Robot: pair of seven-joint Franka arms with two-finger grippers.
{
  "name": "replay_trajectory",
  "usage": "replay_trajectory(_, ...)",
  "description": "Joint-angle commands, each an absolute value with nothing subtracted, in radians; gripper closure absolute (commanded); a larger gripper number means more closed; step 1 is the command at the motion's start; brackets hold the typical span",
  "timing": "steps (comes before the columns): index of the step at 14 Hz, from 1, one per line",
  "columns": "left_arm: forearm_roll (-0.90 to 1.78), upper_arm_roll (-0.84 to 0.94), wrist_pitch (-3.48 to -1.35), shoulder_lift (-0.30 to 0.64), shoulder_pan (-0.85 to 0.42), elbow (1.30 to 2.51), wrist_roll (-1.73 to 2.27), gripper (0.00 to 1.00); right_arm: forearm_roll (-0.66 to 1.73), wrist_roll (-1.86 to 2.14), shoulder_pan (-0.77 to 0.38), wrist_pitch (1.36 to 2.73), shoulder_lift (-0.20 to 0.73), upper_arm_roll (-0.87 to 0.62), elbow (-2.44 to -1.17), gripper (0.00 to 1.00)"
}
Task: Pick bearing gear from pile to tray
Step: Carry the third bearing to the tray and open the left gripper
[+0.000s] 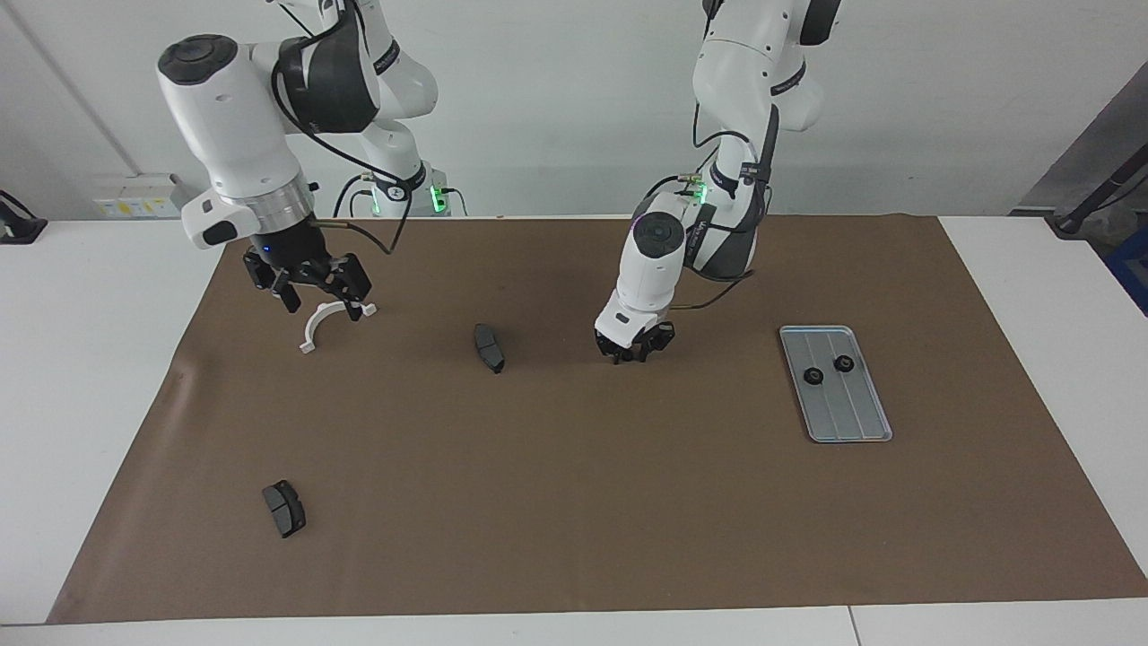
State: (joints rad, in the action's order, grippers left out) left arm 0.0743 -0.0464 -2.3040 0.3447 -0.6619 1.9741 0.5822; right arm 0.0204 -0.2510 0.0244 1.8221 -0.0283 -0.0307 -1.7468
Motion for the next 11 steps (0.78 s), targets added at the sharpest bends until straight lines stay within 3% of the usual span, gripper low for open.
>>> replay_trajectory(1,0.061,-0.058,-2.313,0.318,-0.686,2.023,0.606,0.62,0.028,-0.230,0.040,1.711,-0.038,-0.034,-1.672,0.00)
replay_trajectory(5,0.061,-0.058,-2.313,0.316,-0.687,2.026,0.606,0.80,0.025,-0.219,0.041,1.550,-0.052,-0.005,-1.559,0.00)
replay_trajectory(8,0.061,-0.066,-2.303,0.321,-0.669,2.002,0.601,0.98,0.021,-0.131,0.028,1.522,-0.057,0.061,-1.549,0.00)
replay_trajectory(11,0.057,-0.068,-2.214,0.334,-0.563,1.883,0.583,1.00,0.021,-0.133,0.005,1.532,-0.058,0.069,-1.569,0.00)
